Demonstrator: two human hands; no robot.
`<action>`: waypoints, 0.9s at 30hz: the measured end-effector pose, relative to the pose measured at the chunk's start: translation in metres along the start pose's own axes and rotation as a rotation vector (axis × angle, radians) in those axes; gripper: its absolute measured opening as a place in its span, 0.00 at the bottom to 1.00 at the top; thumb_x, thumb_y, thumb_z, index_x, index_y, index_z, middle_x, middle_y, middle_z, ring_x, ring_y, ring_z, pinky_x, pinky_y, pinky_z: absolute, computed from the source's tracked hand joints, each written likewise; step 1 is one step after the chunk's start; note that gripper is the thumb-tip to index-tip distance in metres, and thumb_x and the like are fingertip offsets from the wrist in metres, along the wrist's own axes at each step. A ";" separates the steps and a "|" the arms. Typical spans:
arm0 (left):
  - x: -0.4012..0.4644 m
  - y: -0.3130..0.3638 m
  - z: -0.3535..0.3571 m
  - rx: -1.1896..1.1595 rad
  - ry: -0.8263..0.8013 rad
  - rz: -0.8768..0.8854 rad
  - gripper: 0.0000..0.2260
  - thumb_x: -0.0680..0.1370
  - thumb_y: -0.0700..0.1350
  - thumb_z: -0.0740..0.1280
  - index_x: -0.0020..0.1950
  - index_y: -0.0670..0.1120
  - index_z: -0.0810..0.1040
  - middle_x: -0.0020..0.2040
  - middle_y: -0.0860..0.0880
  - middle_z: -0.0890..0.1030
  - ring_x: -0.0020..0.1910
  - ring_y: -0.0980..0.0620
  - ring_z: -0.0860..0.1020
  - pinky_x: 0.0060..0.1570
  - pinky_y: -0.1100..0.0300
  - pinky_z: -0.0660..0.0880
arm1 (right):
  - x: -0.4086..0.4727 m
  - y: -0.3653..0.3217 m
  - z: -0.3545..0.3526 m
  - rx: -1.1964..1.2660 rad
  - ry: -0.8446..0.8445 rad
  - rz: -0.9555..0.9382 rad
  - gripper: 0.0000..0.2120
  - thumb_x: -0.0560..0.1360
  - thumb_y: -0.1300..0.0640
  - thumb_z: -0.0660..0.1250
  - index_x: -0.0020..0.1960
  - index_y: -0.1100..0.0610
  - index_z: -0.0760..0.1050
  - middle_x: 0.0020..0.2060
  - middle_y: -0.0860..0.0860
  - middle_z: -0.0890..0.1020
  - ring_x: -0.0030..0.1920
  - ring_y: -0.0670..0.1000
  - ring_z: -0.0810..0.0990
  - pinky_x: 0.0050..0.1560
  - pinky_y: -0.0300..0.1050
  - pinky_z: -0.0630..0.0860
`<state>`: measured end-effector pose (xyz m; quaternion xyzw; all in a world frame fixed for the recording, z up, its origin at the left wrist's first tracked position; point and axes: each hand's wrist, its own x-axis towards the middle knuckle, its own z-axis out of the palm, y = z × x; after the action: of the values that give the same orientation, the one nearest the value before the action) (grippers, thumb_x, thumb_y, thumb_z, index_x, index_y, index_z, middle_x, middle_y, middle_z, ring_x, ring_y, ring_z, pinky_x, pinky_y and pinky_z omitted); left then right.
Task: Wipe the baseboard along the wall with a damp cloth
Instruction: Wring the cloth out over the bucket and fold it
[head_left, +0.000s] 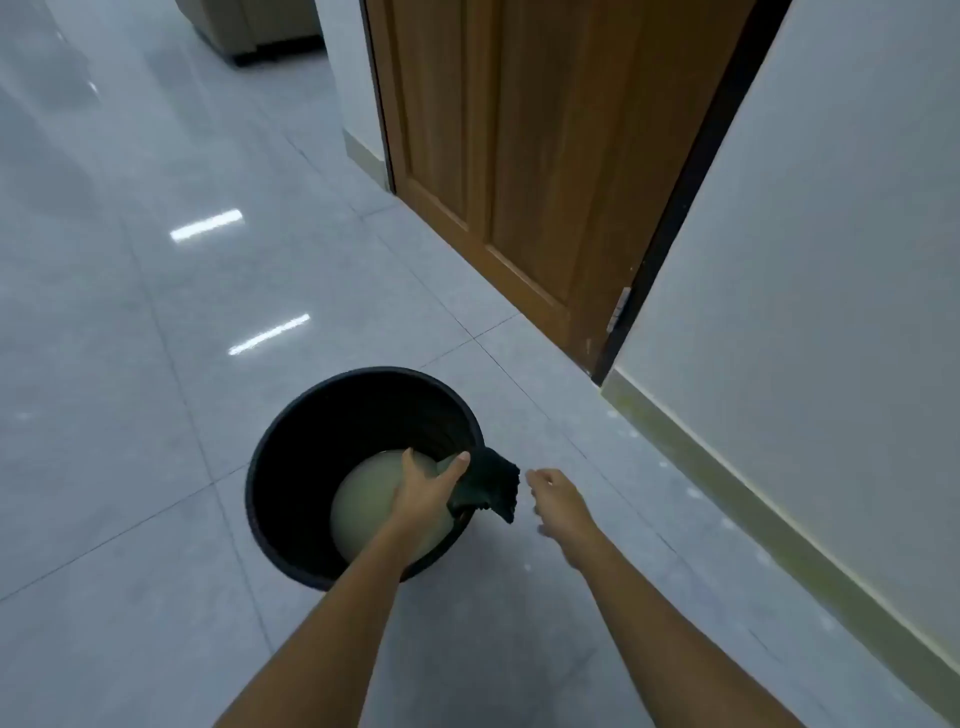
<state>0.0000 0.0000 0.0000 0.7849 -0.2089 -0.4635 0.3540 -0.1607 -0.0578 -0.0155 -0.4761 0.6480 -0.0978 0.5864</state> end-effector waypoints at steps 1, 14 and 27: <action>0.007 -0.008 0.007 -0.045 -0.010 -0.018 0.44 0.73 0.60 0.66 0.77 0.45 0.43 0.76 0.43 0.56 0.73 0.42 0.59 0.67 0.50 0.61 | 0.012 0.010 0.010 0.132 -0.051 0.041 0.21 0.80 0.44 0.55 0.69 0.55 0.66 0.63 0.54 0.73 0.62 0.57 0.73 0.62 0.52 0.73; -0.036 0.009 -0.007 -0.173 -0.146 0.246 0.11 0.73 0.39 0.71 0.53 0.38 0.79 0.48 0.40 0.83 0.46 0.43 0.82 0.49 0.48 0.80 | -0.053 0.002 -0.021 0.499 -0.075 -0.172 0.15 0.74 0.64 0.69 0.61 0.60 0.73 0.52 0.59 0.82 0.49 0.56 0.82 0.40 0.46 0.80; -0.223 0.067 0.007 0.257 -0.500 0.783 0.09 0.73 0.52 0.71 0.50 0.50 0.78 0.47 0.50 0.82 0.46 0.54 0.80 0.40 0.66 0.76 | -0.246 0.038 -0.114 0.128 -0.250 -0.391 0.28 0.70 0.45 0.72 0.65 0.56 0.73 0.58 0.55 0.81 0.59 0.56 0.79 0.58 0.51 0.77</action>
<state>-0.1135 0.0994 0.1774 0.5490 -0.6231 -0.4405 0.3409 -0.3112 0.0932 0.1558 -0.5627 0.4584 -0.1903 0.6611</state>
